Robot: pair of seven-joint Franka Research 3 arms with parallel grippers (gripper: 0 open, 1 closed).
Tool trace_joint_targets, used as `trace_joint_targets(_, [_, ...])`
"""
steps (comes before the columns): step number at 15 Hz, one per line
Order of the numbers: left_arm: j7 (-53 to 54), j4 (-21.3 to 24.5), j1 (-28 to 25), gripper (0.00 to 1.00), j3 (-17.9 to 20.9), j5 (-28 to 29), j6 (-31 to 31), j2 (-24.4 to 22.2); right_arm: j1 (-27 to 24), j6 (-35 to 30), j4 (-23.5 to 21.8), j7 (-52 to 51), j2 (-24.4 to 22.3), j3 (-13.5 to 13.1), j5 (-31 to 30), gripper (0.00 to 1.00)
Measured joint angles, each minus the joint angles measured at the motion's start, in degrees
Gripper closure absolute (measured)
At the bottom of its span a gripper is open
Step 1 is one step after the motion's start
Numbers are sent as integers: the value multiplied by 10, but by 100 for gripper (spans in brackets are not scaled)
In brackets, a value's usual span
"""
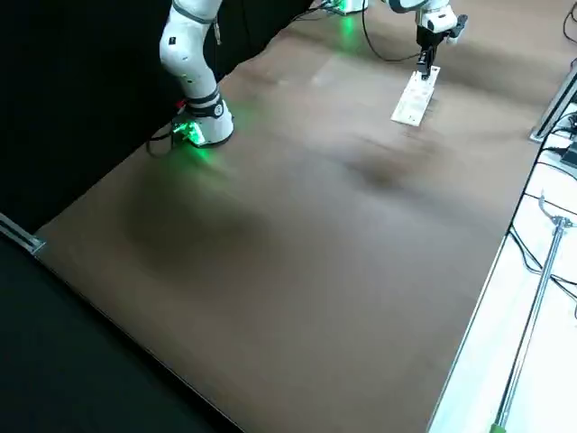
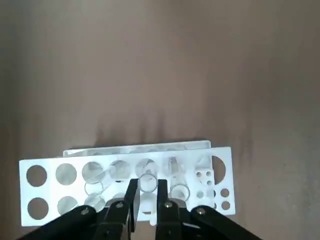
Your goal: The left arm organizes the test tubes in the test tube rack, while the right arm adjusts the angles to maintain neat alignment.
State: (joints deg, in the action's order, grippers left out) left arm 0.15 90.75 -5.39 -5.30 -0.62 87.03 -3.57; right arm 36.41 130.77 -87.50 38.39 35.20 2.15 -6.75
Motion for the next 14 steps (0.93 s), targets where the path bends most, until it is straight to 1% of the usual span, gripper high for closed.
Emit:
trace_joint_targets(3, [0,0,0,0,0,0,0,0,0,0,4,0,0,0,0,81])
trace_joint_targets(7, [0,0,0,0,0,0,0,0,0,-1,21,0,-5,1,0,81])
trace_joint_targets(8, [0,0,0,0,0,0,0,0,0,-14,29,0,-17,1,0,80])
trace_joint_targets(11, [0,0,0,0,0,0,0,0,0,-60,31,0,-47,2,0,78])
trace_joint_targets(14, [0,0,0,0,0,0,0,0,0,-75,31,0,-56,2,0,77])
